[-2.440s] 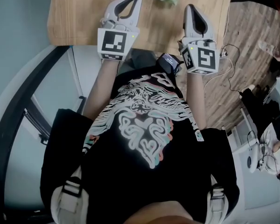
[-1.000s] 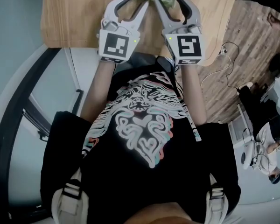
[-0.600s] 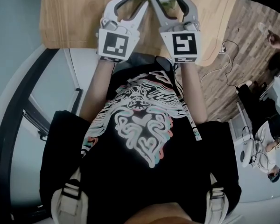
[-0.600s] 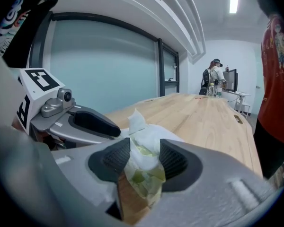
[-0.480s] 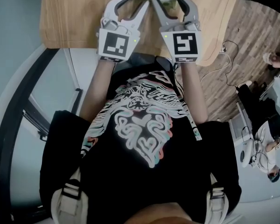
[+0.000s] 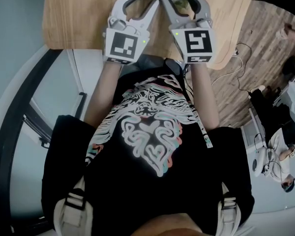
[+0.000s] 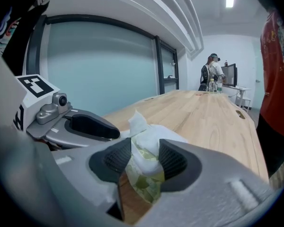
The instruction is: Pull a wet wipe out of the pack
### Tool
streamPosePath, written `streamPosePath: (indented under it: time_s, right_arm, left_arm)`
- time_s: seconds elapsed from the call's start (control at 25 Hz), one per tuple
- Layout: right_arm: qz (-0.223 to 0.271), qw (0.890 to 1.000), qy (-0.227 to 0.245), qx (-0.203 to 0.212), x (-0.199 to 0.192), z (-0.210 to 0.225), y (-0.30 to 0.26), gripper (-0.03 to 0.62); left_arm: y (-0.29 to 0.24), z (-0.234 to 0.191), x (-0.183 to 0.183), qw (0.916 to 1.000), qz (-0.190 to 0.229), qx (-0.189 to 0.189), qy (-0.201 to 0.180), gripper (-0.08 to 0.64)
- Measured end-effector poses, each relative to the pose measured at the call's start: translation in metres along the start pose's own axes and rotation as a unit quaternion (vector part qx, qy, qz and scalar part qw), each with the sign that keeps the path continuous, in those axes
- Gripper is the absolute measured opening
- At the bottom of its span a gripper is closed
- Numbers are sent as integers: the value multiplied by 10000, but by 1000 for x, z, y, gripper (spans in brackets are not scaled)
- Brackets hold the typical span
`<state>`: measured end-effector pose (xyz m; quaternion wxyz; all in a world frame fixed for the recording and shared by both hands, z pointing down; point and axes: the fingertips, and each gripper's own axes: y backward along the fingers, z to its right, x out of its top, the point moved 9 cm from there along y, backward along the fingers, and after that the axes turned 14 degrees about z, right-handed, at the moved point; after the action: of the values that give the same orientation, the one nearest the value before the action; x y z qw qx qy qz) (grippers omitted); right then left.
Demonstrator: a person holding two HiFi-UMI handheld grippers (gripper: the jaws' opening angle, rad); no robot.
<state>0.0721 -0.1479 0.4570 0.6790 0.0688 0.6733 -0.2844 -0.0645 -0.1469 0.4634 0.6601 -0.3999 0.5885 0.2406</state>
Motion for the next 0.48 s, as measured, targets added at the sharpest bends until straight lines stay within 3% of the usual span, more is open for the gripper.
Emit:
streamPosePath:
  time_s: [0.16, 0.24, 0.48]
  right_arm:
    - [-31, 9999, 155, 8, 2, -4, -1, 94]
    - [1, 9994, 343, -80, 4, -7, 0, 5]
    - [-21, 9995, 295, -103, 2, -3, -1, 3]
  left_arm:
    - [0, 0, -1, 10000, 20, 4, 20, 95]
    - [0, 0, 0, 10000, 33, -1, 9, 95]
    - [0, -5, -2, 10000, -7, -14, 21, 95]
